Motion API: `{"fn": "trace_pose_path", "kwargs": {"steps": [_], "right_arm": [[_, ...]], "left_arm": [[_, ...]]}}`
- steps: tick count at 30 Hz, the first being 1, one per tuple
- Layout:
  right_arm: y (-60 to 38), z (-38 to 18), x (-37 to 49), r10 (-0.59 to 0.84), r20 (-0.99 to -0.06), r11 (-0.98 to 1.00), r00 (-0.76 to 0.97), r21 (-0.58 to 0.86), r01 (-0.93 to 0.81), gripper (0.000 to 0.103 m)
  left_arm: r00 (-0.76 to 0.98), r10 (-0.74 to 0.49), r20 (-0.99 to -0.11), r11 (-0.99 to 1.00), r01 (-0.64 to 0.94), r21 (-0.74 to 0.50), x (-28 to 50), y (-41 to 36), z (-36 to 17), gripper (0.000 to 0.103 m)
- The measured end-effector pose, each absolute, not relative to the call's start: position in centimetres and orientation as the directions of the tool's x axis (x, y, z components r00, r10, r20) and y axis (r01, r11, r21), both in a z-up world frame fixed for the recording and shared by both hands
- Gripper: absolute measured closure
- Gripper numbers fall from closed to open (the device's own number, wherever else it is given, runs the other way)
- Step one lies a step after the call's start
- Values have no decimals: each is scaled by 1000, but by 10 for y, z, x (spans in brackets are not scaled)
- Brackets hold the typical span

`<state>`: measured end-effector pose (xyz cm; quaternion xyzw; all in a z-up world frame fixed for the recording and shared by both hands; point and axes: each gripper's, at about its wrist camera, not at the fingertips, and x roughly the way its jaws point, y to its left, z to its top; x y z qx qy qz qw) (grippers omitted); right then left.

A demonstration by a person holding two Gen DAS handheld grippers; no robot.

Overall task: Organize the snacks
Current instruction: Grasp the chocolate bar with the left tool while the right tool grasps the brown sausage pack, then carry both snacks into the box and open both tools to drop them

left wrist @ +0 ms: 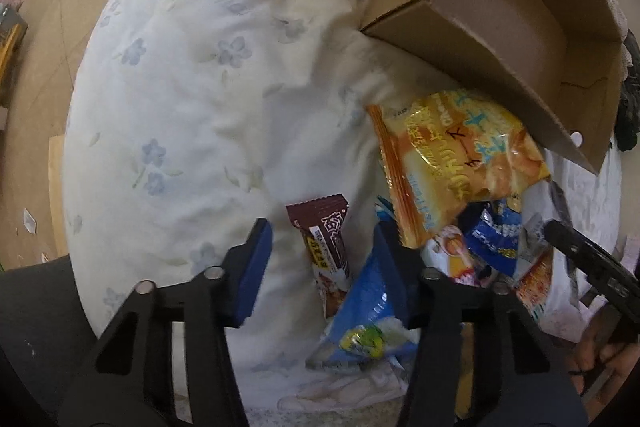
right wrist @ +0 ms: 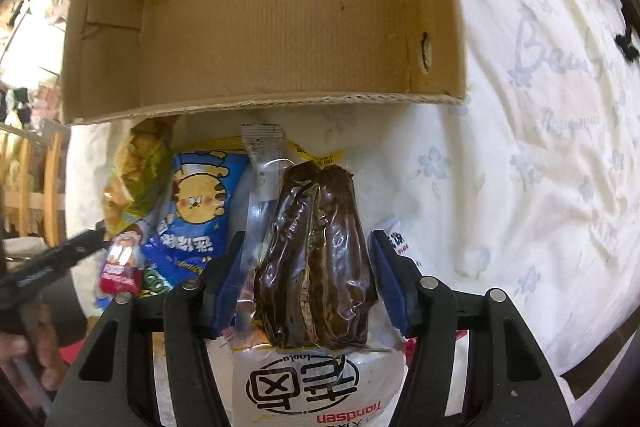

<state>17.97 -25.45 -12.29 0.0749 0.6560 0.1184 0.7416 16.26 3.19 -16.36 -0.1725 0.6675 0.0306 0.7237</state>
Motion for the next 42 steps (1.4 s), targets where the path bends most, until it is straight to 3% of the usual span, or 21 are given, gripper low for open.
{"fn": "trace_pose_path", "kwargs": {"steps": [2, 5, 16, 27, 35, 42], "right_arm": [[-269, -122, 176, 301, -947, 953, 114, 295, -63, 41], [-288, -113, 175, 337, -934, 941, 116, 334, -45, 41], [-314, -86, 131, 456, -873, 889, 172, 454, -53, 41], [-288, -44, 108, 535, -768, 843, 352, 514, -157, 41], [-290, -36, 113, 549, -713, 824, 436, 551, -135, 41], [-283, -27, 132, 534, -690, 829, 489, 542, -139, 41]], "left_arm": [[83, -216, -973, 927, -295, -231, 164, 33, -173, 84], [71, -242, -968, 916, -312, -252, 163, 35, -180, 89], [235, -130, -963, 939, -282, -195, 154, 41, -128, 89], [455, -39, -890, 962, -223, -156, 133, 48, -69, 89], [503, -37, -864, 959, -224, -171, 128, 43, -63, 89], [564, -95, -820, 981, -89, -175, 148, 9, -24, 89]]}}
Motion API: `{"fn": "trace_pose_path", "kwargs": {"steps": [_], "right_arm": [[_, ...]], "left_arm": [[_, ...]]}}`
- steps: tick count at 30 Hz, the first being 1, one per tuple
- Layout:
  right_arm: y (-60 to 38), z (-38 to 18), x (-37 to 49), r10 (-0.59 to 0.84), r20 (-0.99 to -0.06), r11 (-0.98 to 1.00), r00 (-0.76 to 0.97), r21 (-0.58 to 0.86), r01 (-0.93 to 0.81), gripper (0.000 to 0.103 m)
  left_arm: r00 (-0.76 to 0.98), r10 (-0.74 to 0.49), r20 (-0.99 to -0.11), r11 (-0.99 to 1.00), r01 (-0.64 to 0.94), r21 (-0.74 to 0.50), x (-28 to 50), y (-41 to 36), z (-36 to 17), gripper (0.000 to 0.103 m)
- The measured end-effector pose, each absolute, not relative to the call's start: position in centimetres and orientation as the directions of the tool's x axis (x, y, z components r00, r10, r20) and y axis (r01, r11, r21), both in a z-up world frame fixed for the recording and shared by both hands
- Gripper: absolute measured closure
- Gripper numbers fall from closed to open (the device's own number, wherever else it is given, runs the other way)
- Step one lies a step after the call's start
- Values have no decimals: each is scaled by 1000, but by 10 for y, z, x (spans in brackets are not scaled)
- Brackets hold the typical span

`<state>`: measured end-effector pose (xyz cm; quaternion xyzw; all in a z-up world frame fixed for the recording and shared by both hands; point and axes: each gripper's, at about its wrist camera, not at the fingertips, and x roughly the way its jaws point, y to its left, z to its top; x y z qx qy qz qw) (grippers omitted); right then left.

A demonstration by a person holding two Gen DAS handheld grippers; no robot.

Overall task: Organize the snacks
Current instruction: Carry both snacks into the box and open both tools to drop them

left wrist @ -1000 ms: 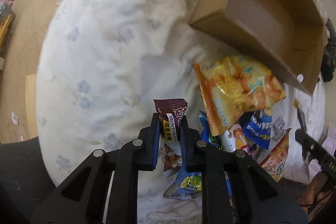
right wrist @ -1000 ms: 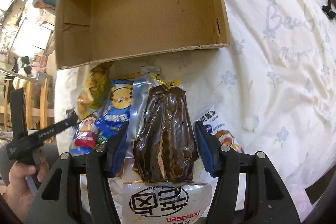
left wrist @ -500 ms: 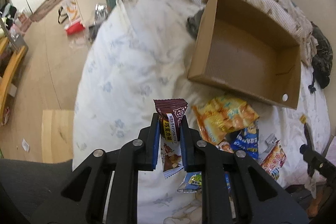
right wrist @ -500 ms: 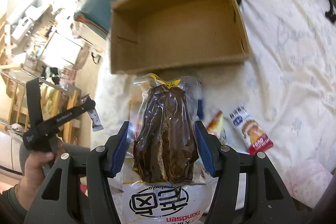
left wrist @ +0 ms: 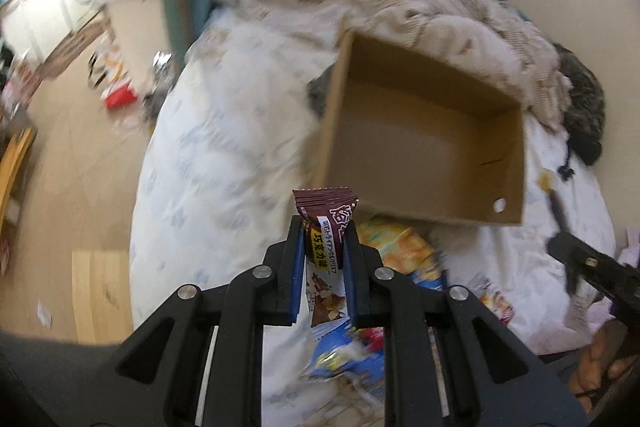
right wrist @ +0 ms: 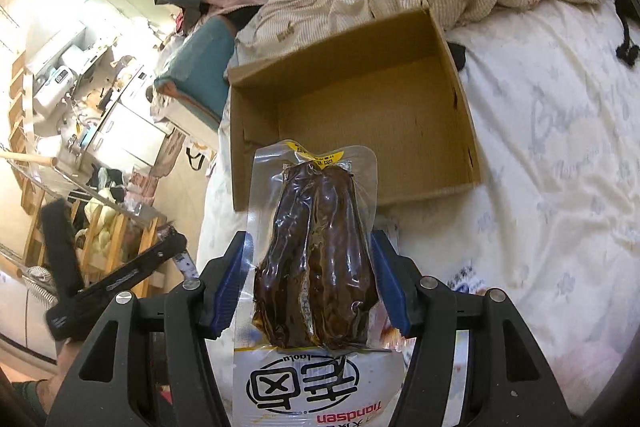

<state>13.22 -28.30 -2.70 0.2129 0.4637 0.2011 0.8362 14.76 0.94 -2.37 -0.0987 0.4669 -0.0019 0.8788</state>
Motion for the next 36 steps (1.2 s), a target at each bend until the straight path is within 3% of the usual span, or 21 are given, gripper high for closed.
{"fn": "trace_pose_path", "kwargs": {"steps": [12, 25, 36], "right_arm": [[-292, -25, 184, 488, -693, 846, 530, 525, -91, 41], [-288, -58, 244, 410, -765, 896, 496, 441, -60, 41], [-289, -79, 257, 381, -801, 905, 461, 426, -7, 40]], "left_arm": [[605, -122, -787, 992, 52, -114, 228, -36, 13, 89], [563, -96, -821, 994, 94, -52, 278, -58, -40, 89], [523, -121, -844, 992, 97, -82, 288, -56, -55, 89]]}}
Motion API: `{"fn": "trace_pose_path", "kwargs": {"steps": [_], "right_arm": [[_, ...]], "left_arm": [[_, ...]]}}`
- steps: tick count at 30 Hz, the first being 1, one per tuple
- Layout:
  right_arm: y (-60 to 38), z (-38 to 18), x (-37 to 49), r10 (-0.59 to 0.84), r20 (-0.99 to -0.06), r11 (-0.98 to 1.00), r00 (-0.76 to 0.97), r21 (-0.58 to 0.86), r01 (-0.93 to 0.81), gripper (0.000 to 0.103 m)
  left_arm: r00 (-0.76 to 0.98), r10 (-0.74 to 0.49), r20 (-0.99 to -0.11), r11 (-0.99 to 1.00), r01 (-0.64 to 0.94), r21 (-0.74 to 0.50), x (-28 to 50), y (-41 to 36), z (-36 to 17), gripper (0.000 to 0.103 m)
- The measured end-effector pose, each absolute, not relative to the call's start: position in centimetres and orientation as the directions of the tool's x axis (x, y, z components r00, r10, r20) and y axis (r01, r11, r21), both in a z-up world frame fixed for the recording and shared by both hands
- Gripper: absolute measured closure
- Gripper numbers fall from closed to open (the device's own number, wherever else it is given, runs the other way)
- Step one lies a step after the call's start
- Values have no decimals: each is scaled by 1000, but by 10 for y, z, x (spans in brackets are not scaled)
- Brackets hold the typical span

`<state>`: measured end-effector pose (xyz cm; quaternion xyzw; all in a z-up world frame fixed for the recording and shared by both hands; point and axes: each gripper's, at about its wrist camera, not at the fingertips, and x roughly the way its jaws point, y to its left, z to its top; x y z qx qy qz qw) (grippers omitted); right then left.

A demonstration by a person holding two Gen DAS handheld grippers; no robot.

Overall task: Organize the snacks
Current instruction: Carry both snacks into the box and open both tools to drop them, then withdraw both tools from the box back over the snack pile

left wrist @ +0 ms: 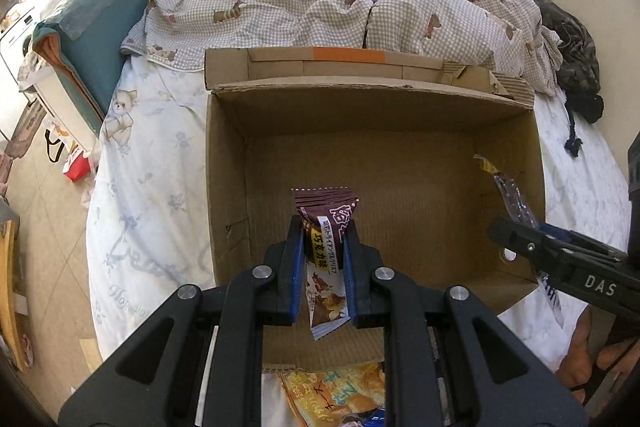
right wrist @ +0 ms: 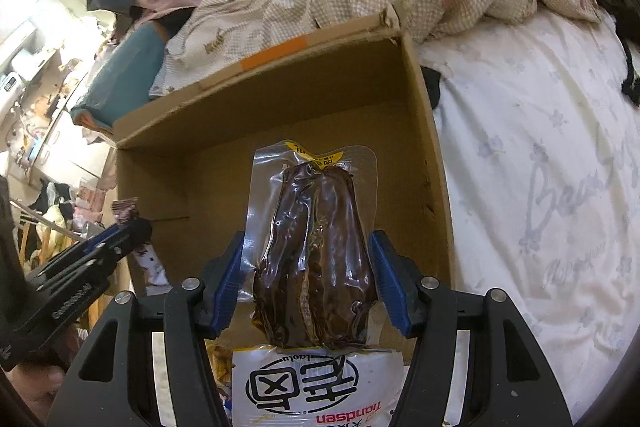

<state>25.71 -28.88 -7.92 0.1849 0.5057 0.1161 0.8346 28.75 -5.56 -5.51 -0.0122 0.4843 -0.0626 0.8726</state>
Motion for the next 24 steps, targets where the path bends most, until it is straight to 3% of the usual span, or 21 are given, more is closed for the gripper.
{"fn": "trace_pose_path", "kwargs": {"steps": [13, 14, 16, 18, 22, 24], "right_arm": [[-283, -76, 260, 409, -783, 886, 469, 463, 0, 33], [-284, -75, 259, 408, -778, 885, 477, 465, 2, 32], [-285, -72, 258, 411, -767, 881, 493, 473, 1, 21], [-287, -68, 256, 411, -754, 878, 513, 479, 1, 16], [-286, -66, 257, 420, -752, 876, 508, 482, -12, 16], [-284, -66, 257, 424, -753, 877, 503, 481, -19, 16]], "left_arm": [[545, -115, -830, 993, 97, -74, 282, -51, -50, 86], [546, -122, -829, 992, 99, -81, 281, -51, -49, 80], [556, -123, -822, 992, 100, -81, 280, -51, -47, 69], [571, -111, -813, 993, 102, -63, 278, -52, -45, 66], [596, -104, -796, 993, 101, -54, 274, -52, -40, 29], [615, -88, -783, 995, 93, -39, 272, -52, -36, 20]]}}
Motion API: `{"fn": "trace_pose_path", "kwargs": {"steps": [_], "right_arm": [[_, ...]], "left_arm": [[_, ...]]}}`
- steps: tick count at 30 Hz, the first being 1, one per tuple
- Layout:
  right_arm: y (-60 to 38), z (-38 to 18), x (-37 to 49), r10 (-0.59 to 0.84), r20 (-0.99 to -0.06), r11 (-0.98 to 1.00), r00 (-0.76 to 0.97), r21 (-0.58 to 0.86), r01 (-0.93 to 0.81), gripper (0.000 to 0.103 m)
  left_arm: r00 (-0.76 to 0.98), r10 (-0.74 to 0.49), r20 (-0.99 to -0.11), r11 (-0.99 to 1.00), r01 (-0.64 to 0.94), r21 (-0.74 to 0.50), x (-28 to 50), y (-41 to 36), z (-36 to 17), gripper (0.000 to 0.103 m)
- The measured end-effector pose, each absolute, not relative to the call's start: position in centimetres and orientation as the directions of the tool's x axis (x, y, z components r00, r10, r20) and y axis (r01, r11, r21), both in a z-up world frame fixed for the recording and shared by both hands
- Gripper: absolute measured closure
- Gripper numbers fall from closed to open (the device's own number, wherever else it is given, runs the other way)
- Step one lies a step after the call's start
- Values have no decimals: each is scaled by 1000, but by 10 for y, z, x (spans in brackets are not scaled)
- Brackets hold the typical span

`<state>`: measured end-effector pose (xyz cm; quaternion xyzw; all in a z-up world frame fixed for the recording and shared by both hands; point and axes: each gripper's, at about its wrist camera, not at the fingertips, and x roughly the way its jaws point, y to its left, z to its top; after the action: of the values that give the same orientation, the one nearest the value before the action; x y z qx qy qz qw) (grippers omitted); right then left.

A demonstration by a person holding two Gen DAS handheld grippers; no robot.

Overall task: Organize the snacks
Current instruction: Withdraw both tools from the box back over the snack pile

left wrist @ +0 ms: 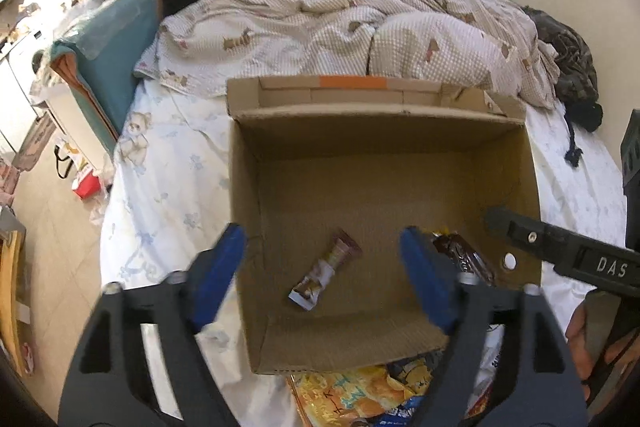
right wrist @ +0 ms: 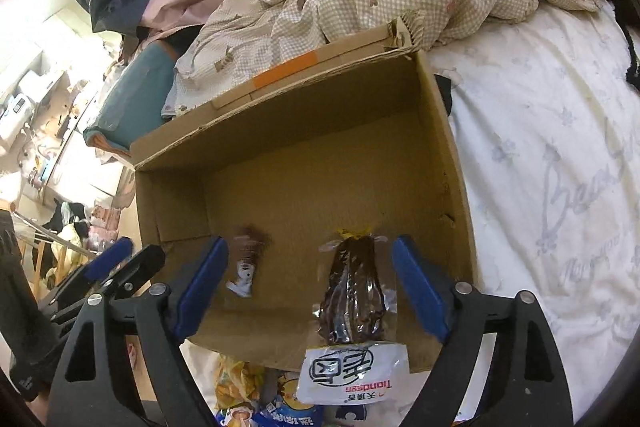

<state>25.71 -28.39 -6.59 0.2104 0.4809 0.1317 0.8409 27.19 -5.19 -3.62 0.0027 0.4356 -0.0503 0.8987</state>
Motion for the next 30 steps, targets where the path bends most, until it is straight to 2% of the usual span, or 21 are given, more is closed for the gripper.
{"fn": "trace_pose_path", "kwargs": {"steps": [8, 16, 18, 20, 22, 30], "right_arm": [[-279, -60, 253, 406, -758, 895, 511, 442, -56, 16], [-285, -44, 231, 402, -736, 892, 545, 448, -53, 16], [-286, -39, 222, 403, -729, 891, 553, 451, -56, 16], [-287, -34, 215, 406, -723, 890, 559, 451, -63, 12], [-288, -31, 206, 405, -715, 890, 569, 450, -69, 3], [-299, -32, 172, 378, -736, 892, 562, 451, -10, 2]], "left_arm": [[618, -92, -780, 995, 96, -41, 267, -50, -33, 20], [664, -95, -742, 995, 87, -50, 246, -39, -14, 20], [665, -93, -741, 995, 83, -51, 243, -36, -9, 15], [669, -98, -737, 995, 82, -59, 239, -34, -5, 10], [671, -95, -735, 995, 77, -59, 232, -31, -2, 10], [655, -94, -750, 996, 63, -70, 200, -20, -2, 10]]}}
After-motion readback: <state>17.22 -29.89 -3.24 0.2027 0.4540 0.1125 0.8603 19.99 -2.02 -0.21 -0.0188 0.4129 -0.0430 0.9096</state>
